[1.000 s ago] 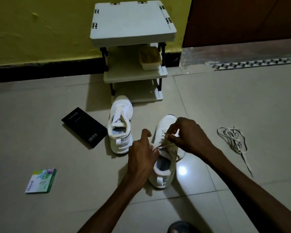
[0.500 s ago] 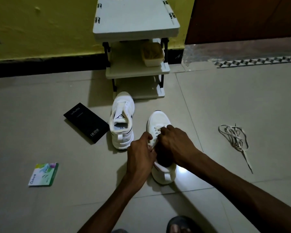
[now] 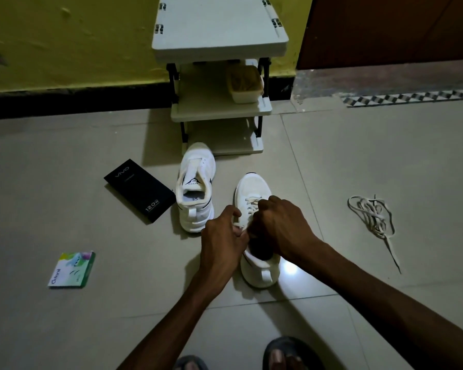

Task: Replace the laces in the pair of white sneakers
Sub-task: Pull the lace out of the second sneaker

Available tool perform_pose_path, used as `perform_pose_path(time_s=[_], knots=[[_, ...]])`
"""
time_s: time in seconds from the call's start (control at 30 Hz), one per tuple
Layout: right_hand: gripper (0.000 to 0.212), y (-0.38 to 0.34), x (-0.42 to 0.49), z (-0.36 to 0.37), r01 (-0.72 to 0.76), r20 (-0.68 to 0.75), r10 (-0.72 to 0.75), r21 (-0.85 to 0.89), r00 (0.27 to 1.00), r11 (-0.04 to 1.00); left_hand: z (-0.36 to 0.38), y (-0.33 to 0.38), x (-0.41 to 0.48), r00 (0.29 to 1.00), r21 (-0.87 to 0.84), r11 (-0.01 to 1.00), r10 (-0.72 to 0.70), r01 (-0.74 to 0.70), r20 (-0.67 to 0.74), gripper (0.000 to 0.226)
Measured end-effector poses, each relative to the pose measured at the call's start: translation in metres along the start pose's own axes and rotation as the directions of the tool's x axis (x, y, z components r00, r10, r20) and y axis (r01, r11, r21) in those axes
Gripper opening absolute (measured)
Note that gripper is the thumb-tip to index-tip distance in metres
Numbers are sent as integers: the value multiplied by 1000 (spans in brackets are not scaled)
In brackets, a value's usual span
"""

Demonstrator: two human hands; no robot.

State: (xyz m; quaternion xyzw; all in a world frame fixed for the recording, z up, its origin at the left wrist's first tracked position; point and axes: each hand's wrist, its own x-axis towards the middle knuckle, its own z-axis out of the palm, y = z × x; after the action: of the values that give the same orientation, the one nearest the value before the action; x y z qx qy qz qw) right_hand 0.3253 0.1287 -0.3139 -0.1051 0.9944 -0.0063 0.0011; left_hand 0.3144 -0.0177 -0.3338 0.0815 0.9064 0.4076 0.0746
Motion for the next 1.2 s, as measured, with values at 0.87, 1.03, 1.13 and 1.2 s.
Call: perform_pose_path(time_s=[0.87,1.03,1.13,1.2], knots=[[18,-12,-7,-3,-33,55,34,-23,998,999,4,0,1,999,35,999,26,-25,-40,28],[21,-11,-7,7,40,-16,-42,-97,999,994,3,-2,3,997,52,996,77,-76,-11,27],[16,-12,-10,9,-6,-54,2,-67,999,998,2,-4,4,996,44,995,89,-89,3,26],[14,-14,-14,13,-76,-77,79,34,994,997,2,-5,6,996,38,996,85,-86,10,27]])
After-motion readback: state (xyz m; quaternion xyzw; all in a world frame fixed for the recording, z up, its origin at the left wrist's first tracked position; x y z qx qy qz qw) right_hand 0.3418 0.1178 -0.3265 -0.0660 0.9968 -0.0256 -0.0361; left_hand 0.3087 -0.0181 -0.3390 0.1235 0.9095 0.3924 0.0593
